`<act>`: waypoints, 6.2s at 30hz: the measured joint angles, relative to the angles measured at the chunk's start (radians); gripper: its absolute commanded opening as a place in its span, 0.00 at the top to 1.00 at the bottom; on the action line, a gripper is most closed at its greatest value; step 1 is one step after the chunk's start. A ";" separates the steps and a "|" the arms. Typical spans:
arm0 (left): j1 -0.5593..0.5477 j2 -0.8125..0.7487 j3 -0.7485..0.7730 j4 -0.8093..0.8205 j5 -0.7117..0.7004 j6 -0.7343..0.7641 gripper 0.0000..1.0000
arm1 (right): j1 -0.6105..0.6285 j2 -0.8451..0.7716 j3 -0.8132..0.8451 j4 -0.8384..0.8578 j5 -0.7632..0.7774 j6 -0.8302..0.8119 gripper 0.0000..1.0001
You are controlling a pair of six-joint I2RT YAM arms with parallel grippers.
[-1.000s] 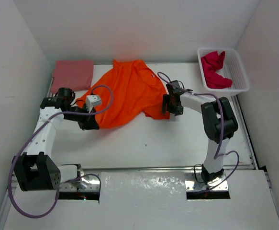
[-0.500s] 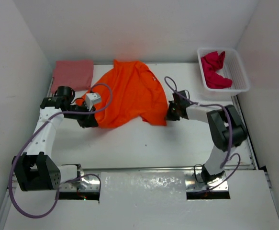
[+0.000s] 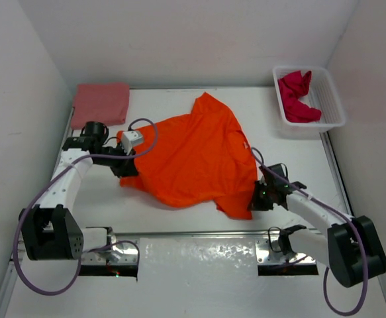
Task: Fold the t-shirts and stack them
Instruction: Flatten out the tshirt, then fold the flattened tshirt in 1/3 of the way, then grap the side of the flattened tshirt furthest away from the robot with both arms
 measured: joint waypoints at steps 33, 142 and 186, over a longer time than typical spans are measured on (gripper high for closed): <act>-0.016 0.027 -0.025 0.055 0.019 -0.076 1.00 | 0.199 0.223 0.150 -0.013 -0.004 -0.040 1.00; 0.100 0.555 0.093 0.229 -0.340 -0.434 0.15 | -0.299 0.330 0.392 -0.172 0.050 -0.287 0.24; 0.128 0.457 0.401 -0.056 -0.353 -0.229 0.38 | -0.401 0.250 0.693 -0.526 0.027 -0.274 0.40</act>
